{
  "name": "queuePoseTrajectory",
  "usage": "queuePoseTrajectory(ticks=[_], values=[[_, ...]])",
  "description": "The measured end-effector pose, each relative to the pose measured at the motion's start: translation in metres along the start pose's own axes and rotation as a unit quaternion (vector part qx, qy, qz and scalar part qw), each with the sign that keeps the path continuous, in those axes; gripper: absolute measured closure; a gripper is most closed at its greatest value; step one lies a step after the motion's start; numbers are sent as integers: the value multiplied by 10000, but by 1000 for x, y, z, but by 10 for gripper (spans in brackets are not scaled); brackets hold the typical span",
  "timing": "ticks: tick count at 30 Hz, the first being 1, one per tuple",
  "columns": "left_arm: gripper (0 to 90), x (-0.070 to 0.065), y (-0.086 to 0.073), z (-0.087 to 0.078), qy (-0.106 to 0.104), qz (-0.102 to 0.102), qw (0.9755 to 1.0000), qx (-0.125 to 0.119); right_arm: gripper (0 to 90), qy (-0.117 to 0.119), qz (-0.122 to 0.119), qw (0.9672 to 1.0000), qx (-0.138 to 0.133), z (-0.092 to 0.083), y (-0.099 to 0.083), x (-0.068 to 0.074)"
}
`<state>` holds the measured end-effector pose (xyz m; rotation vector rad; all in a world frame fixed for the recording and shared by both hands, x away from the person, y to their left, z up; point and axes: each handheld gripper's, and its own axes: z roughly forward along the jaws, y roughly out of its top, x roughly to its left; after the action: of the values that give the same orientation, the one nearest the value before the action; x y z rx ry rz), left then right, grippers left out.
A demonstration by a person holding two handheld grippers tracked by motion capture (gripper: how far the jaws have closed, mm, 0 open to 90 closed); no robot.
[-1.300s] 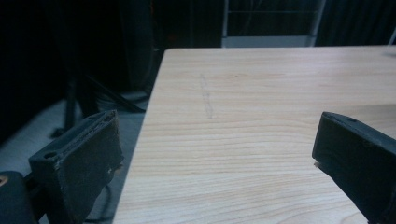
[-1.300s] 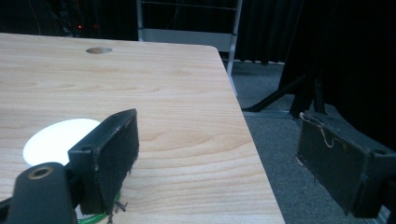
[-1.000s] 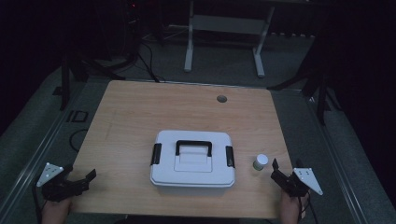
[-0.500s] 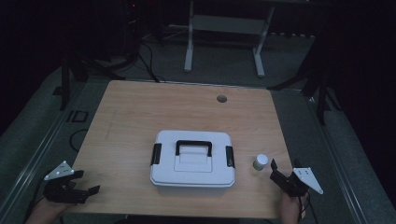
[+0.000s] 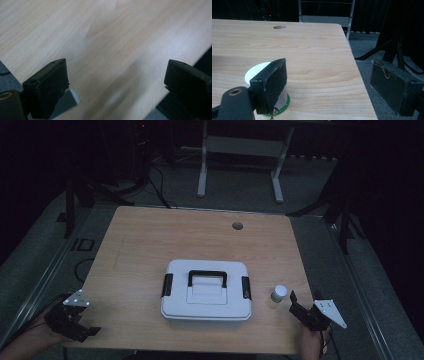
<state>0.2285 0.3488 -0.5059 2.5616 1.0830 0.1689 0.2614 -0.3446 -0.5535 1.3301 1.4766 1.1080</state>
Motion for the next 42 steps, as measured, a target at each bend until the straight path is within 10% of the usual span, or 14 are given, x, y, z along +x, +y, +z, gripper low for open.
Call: queuePoseTrajectory(ticks=[7,19,32,42], values=[[48,3,14,-3,-30,247,9953,933,135,21,-2,10000,8,0,0,0],[55,-2,36,2,-110,616,9759,2089,135,35,27,10000,10,0,0,0],[63,-15,73,-26,-226,925,9768,1920,135,82,41,10000,39,0,0,-1],[63,-37,109,-42,-271,1426,9730,1793,135,133,95,9999,55,1,0,-2]])
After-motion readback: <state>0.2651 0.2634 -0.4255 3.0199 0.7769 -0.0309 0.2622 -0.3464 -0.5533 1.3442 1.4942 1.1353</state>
